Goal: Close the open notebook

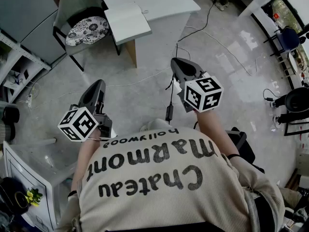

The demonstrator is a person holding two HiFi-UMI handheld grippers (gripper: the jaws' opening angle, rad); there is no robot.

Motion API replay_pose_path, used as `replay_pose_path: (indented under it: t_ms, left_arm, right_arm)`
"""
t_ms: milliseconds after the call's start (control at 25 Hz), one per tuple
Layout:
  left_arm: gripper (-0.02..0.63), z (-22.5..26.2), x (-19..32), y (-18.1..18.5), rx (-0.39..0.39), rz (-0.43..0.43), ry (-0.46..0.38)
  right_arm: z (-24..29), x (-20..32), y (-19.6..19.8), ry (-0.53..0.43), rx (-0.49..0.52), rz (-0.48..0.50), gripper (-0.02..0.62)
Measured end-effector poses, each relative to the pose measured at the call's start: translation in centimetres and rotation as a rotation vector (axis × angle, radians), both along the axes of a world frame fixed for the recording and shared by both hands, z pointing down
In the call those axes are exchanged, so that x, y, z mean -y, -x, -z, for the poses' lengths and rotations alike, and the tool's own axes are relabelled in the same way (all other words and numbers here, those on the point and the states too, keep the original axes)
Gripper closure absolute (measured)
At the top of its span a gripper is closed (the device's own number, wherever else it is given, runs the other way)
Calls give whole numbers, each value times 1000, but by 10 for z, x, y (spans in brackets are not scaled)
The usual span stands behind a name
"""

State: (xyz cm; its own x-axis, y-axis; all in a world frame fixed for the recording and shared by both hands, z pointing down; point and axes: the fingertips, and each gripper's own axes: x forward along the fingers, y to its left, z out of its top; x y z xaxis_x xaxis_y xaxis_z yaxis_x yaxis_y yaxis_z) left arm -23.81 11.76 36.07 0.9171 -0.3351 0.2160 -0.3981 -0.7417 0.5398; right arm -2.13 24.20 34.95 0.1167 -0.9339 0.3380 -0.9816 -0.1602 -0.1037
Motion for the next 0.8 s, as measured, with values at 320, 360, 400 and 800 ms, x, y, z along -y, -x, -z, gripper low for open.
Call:
replay_pose_path:
  t_ms: [320,360,400,800]
  left_arm:
    - [606,-12,10,-7,6,6,19]
    - [606,-14,12,-8,4,11,24]
    - [606,-15,14,-9,1,15,29]
    - [606,-25,61,-22,21,99,44]
  right_arm:
    - [-13,18,-5,12,32,16,592]
    - [-15,21,-6,12,39,22,592]
    - [-17,25,-7,12,45,30,592]
    - [-37,112,-30,48,73,131,592]
